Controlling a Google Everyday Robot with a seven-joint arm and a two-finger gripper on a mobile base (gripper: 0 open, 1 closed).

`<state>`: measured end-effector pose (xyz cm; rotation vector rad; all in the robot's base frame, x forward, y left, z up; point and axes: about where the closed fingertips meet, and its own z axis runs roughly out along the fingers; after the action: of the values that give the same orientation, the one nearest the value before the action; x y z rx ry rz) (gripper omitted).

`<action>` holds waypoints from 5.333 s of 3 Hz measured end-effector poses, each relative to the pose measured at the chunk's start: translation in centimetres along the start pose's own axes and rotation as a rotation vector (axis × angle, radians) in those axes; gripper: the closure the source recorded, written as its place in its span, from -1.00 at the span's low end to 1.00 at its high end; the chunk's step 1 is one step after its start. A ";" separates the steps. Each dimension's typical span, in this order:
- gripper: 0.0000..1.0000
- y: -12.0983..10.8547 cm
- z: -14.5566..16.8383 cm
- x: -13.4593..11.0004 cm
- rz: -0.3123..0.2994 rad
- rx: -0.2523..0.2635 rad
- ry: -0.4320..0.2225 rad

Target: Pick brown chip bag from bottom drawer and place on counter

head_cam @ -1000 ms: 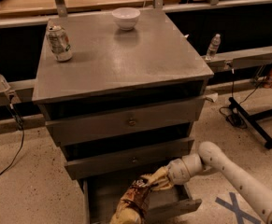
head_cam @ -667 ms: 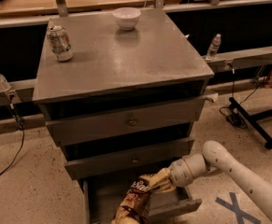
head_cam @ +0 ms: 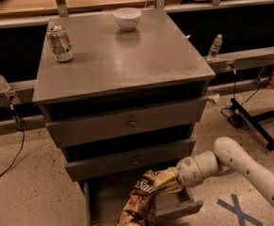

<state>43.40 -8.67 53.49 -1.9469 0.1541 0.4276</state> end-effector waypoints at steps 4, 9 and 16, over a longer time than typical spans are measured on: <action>1.00 -13.5 -7.3 -2.3 -0.505 0.016 -0.012; 1.00 -36.3 -18.7 -1.8 -0.806 0.202 0.119; 0.16 -44.6 -24.3 13.1 -0.914 0.338 0.486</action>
Offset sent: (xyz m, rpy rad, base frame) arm 0.0428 -0.0095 0.0749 0.1027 -0.2593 0.1061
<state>74.37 -11.45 95.68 -1.5482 -0.3328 -0.6365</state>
